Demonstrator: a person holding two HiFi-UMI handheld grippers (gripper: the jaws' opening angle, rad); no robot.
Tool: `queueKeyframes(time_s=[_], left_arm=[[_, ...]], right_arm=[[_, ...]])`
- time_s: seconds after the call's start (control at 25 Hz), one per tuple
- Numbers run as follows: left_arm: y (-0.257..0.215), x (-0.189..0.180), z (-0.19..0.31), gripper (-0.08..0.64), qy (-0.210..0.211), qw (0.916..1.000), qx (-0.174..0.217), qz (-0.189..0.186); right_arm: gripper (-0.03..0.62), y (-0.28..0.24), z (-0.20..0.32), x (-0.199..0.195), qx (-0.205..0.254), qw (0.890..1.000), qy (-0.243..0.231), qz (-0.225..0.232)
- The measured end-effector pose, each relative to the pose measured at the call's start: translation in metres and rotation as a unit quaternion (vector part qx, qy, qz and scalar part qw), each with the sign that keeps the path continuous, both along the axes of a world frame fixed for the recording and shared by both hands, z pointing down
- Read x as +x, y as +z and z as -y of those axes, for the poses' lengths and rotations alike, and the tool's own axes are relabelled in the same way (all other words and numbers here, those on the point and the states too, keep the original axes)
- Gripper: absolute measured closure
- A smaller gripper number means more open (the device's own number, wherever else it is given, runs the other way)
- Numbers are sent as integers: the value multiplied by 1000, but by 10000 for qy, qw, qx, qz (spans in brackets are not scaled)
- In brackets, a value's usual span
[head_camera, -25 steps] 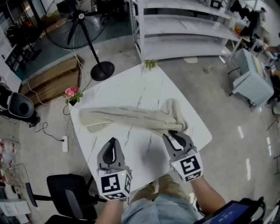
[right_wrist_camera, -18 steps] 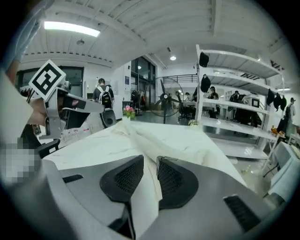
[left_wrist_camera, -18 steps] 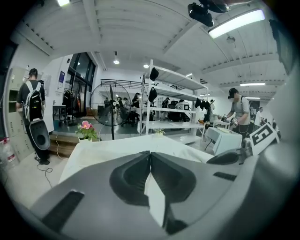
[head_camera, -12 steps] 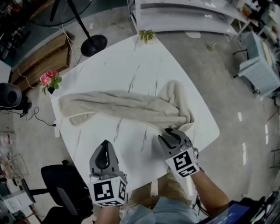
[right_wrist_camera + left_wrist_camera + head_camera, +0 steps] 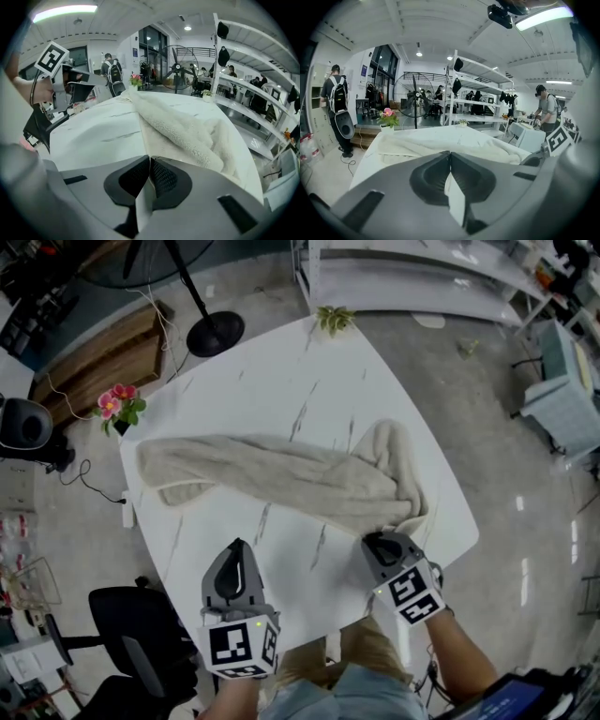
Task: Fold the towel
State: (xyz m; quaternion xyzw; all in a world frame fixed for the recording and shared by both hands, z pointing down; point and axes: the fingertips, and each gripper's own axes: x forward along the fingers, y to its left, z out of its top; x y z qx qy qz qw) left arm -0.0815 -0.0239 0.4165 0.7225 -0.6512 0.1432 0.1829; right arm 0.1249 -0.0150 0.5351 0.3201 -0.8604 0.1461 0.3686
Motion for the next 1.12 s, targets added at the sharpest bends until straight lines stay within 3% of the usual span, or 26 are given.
queueKeyframes(time_s=[0.24, 0.56, 1.12], left_arm=[[1, -1, -4, 552, 55, 10000, 25, -6], [6, 5, -17, 552, 155, 9999, -46, -21], [-15, 13, -16, 552, 249, 9995, 201, -20]], right_arm=[[566, 0, -44, 11, -263, 9989, -394, -13], [565, 0, -73, 29, -492, 9975, -498, -45], [571, -42, -59, 35, -118, 9992, -376, 23]])
